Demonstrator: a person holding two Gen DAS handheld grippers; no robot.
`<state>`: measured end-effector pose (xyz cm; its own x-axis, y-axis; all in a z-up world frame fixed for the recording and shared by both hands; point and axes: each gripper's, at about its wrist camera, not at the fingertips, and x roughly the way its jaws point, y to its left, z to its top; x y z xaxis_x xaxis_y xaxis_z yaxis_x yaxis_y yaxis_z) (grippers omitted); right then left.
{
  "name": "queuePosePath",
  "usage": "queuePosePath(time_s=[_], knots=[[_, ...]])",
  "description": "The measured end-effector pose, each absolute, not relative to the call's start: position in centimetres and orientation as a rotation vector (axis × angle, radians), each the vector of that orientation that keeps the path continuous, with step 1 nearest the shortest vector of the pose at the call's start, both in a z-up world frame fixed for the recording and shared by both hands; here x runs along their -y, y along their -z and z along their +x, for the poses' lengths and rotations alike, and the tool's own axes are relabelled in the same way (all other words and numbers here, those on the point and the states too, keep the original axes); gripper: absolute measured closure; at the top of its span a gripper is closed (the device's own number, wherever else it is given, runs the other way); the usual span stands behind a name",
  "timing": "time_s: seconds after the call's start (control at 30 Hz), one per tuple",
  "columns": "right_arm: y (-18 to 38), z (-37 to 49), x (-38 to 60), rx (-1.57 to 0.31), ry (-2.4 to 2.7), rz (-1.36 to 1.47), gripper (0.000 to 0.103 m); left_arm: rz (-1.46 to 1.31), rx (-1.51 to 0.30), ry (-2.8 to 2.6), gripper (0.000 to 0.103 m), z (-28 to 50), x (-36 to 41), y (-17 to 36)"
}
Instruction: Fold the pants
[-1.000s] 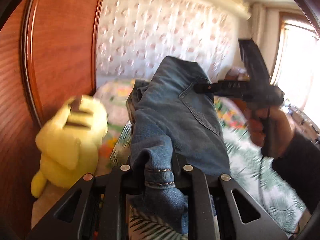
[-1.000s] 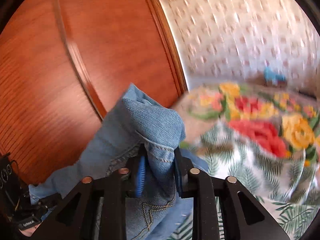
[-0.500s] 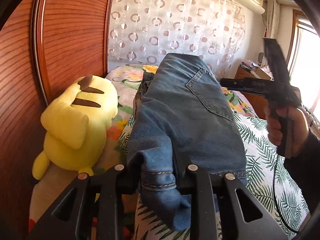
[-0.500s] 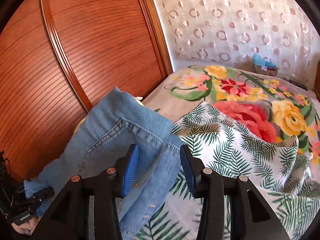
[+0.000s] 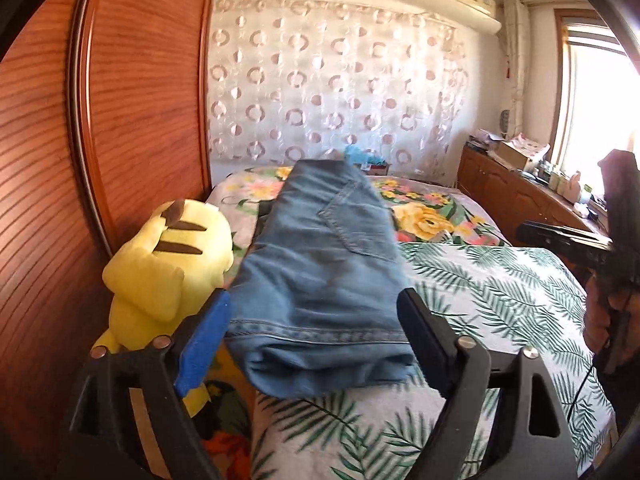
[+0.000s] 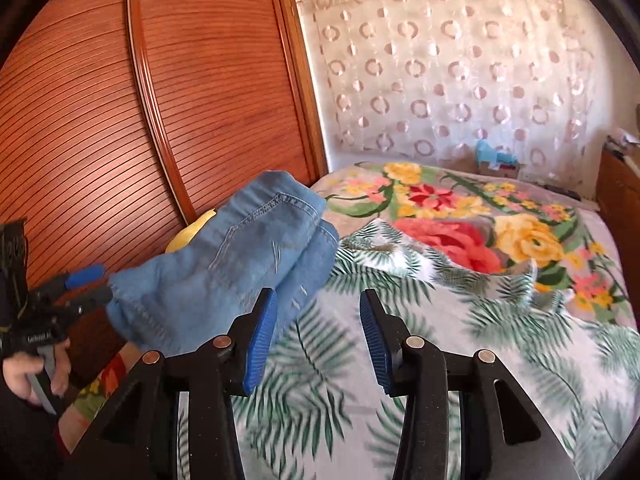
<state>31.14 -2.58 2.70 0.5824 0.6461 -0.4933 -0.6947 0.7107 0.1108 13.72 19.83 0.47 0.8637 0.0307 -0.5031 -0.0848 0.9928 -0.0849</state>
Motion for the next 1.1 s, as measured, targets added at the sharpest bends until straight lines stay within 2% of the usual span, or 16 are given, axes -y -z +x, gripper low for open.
queuePosePath(time_s=[0.07,0.13,0.5,0.7,0.8,1.1], knots=[[-2.9,29.2,4.1,-0.522,-0.773,-0.092,0.058,-0.096,-0.519,-0.041,0.011,13.3,-18.7,-0.9],[-3.0,27.3,5.4,-0.513,-0.761,-0.093,0.058,-0.085,-0.510,-0.034,0.000,13.0,-17.7,-1.2],[-3.3,20.1,10.5,-0.483,-0.669,-0.074,0.058,-0.056,-0.495,0.047,0.000,11.9,-12.1,-1.9],[-3.4,17.0,13.3,-0.477,-0.612,-0.066,0.041,-0.039,-0.512,0.113,0.000,11.5,-8.6,-1.8],[-3.6,15.5,14.1,-0.475,-0.585,-0.065,0.036,-0.040,-0.528,0.126,0.000,11.3,-7.3,-1.7],[-5.5,10.4,16.4,-0.436,-0.504,-0.060,0.035,-0.010,-0.517,0.108,0.000,9.9,-3.2,-2.5]])
